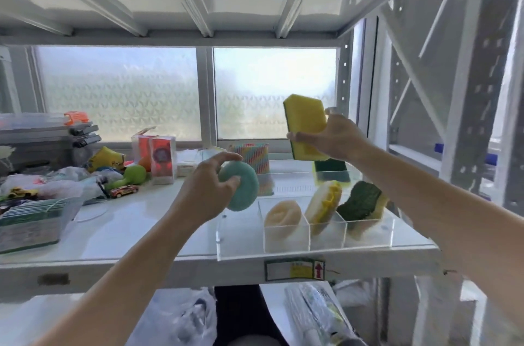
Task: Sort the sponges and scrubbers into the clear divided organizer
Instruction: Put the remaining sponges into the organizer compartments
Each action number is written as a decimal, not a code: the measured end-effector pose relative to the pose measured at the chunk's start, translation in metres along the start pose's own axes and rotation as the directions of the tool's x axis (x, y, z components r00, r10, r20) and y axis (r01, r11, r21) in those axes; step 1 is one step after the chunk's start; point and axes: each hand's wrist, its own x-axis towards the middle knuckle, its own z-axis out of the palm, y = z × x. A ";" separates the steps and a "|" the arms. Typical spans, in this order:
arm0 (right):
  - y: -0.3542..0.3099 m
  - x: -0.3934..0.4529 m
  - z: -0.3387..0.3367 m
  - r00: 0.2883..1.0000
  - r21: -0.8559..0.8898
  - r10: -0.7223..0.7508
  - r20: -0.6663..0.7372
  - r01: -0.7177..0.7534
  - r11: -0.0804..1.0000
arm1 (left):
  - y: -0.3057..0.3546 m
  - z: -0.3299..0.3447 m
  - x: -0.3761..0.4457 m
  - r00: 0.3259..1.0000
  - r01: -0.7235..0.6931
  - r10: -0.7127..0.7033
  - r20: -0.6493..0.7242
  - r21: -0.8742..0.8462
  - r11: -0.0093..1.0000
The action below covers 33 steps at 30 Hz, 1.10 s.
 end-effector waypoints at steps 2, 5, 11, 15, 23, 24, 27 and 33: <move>0.009 -0.002 -0.004 1.000 -0.061 0.006 -0.027 -0.007 0.998 | -0.001 0.003 -0.002 1.000 -0.003 0.002 0.006 0.085 0.996; 0.021 -0.001 -0.009 0.996 -0.128 0.027 -0.080 -0.037 0.991 | -0.004 0.010 -0.005 0.998 0.021 -0.034 0.060 0.210 0.977; 0.041 0.007 -0.015 0.990 -0.177 0.100 -0.102 -0.117 0.977 | -0.009 0.025 -0.009 0.989 -0.057 -0.020 0.149 0.491 0.870; 0.054 0.015 -0.011 0.988 -0.259 0.106 -0.112 -0.132 0.957 | -0.011 0.034 -0.009 0.978 -0.102 -0.017 0.209 0.544 0.833; 0.060 0.042 0.004 0.990 -0.372 0.084 -0.112 -0.120 0.920 | -0.017 0.029 -0.005 0.964 -0.208 0.118 0.238 0.402 0.892; 0.059 0.046 0.007 0.991 -0.385 0.084 -0.103 -0.117 0.915 | -0.017 0.028 -0.005 0.965 -0.212 0.128 0.231 0.392 0.895; 0.058 0.052 0.015 0.993 -0.444 0.097 -0.062 -0.115 0.889 | -0.016 0.026 -0.005 0.964 -0.224 0.153 0.216 0.358 0.906; 0.058 0.061 0.021 0.988 -0.571 0.147 0.039 -0.099 0.815 | -0.014 0.025 -0.004 0.956 -0.254 0.190 0.223 0.311 0.916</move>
